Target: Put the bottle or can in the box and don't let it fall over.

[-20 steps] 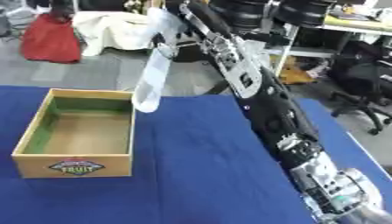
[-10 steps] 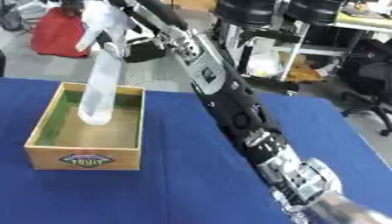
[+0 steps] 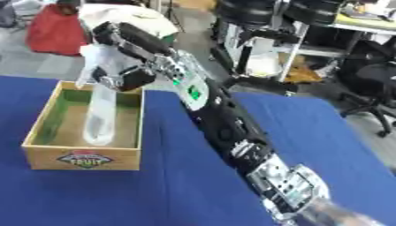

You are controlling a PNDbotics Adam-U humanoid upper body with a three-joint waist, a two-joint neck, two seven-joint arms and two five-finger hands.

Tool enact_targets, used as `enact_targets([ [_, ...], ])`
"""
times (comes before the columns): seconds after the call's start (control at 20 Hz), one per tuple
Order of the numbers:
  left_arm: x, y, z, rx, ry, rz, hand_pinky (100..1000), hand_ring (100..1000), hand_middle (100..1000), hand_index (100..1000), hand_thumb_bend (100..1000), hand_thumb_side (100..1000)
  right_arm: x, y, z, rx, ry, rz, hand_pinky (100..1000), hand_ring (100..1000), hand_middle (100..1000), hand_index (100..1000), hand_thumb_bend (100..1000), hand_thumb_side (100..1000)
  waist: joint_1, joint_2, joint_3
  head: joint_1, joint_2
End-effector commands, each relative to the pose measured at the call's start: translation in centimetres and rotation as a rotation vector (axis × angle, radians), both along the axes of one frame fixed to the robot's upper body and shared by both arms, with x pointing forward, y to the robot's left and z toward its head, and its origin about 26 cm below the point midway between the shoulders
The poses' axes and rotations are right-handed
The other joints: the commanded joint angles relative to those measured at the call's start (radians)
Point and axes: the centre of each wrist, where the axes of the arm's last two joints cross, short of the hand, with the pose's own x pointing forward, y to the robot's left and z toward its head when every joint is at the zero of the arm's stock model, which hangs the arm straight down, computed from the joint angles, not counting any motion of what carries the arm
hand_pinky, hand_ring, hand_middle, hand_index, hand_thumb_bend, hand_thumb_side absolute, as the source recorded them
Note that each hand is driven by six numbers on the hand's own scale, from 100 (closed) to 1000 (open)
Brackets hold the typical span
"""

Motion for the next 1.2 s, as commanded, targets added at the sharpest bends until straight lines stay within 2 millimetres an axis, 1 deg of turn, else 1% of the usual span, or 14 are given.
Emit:
enact_targets([
  [0.05,0.1,0.3,0.9,0.015,-0.027,0.002,622,605,539,828,517,676,-0.1,-1.2,1.4,-0.147,-0.043,-0.049,925,1000,1000,1000,100,481,0.011,-0.014,-0.004,-0.002,-0.015],
  [0.1,0.1,0.3,0.9,0.016,-0.026,0.003,622,605,539,828,517,676,-0.2,-1.3,1.6,-0.177,-0.054,-0.051,943,1000,1000,1000,125,535,0.011,-0.015,-0.005,-0.002,-0.016],
  [0.15,0.1,0.3,0.8,0.016,-0.024,0.005,622,605,539,828,517,676,-0.3,-1.3,1.7,-0.202,-0.063,-0.051,967,1000,1000,1000,175,611,0.012,-0.015,-0.007,-0.002,-0.016],
  [0.25,0.1,0.4,0.8,0.018,-0.023,0.006,622,605,539,828,518,676,-0.5,-1.4,2.1,-0.239,-0.082,-0.048,981,1000,1000,1000,233,681,0.012,-0.016,-0.009,-0.002,-0.016],
  [0.4,0.0,0.4,0.7,0.018,-0.023,0.009,623,605,539,828,518,676,-0.8,-1.4,2.4,-0.268,-0.099,-0.047,980,1000,1000,1000,249,670,0.013,-0.018,-0.011,-0.002,-0.015],
  [0.5,0.0,0.5,0.7,0.017,-0.021,0.011,623,605,539,828,519,675,-0.9,-1.5,2.6,-0.275,-0.106,-0.046,973,1000,1000,1000,257,638,0.013,-0.019,-0.014,-0.002,-0.012],
  [0.6,-0.1,0.6,0.6,0.017,-0.018,0.015,622,606,539,828,519,675,-1.1,-1.9,2.8,-0.268,-0.119,-0.049,965,1000,1000,1000,244,573,0.013,-0.021,-0.019,0.001,-0.011],
  [0.65,-0.1,0.6,0.6,0.016,-0.017,0.017,622,605,539,828,519,675,-1.2,-2.1,2.9,-0.257,-0.122,-0.049,961,1000,1000,1000,201,529,0.013,-0.022,-0.022,0.003,-0.011],
  [0.75,-0.2,0.7,0.4,0.016,-0.013,0.024,622,605,539,828,519,675,-1.4,-3.0,3.1,-0.204,-0.118,-0.041,953,1000,1000,1000,100,491,0.013,-0.025,-0.031,0.009,-0.011],
  [0.8,-0.2,0.8,0.3,0.015,-0.01,0.028,622,606,539,828,519,675,-1.6,-3.5,3.2,-0.157,-0.108,-0.029,946,1000,1000,1000,100,474,0.014,-0.027,-0.038,0.014,-0.01],
  [0.95,-0.4,1.2,0.0,0.014,0.0,0.05,622,606,539,828,519,676,-2.6,-5.8,4.1,0.02,-0.071,0.012,918,1000,1000,1000,100,273,0.014,-0.032,-0.064,0.038,-0.002],
  [1.1,-0.7,1.9,-0.4,0.009,0.009,0.085,622,606,539,827,519,676,-5.1,-9.2,5.0,0.209,-0.025,0.04,868,1000,1000,1000,100,154,0.016,-0.038,-0.105,0.08,0.006],
  [1.15,-0.7,2.0,-0.5,0.004,0.011,0.095,622,605,539,827,518,676,-6.2,-10.1,5.1,0.274,-0.007,0.047,836,1000,1000,1000,100,529,0.016,-0.039,-0.118,0.09,0.01],
  [1.2,-0.8,2.2,-0.7,-0.005,0.014,0.105,621,605,539,827,517,675,-7.2,-11.0,4.8,0.34,0.016,0.052,820,1000,1000,1000,100,189,0.017,-0.039,-0.135,0.1,0.015],
])
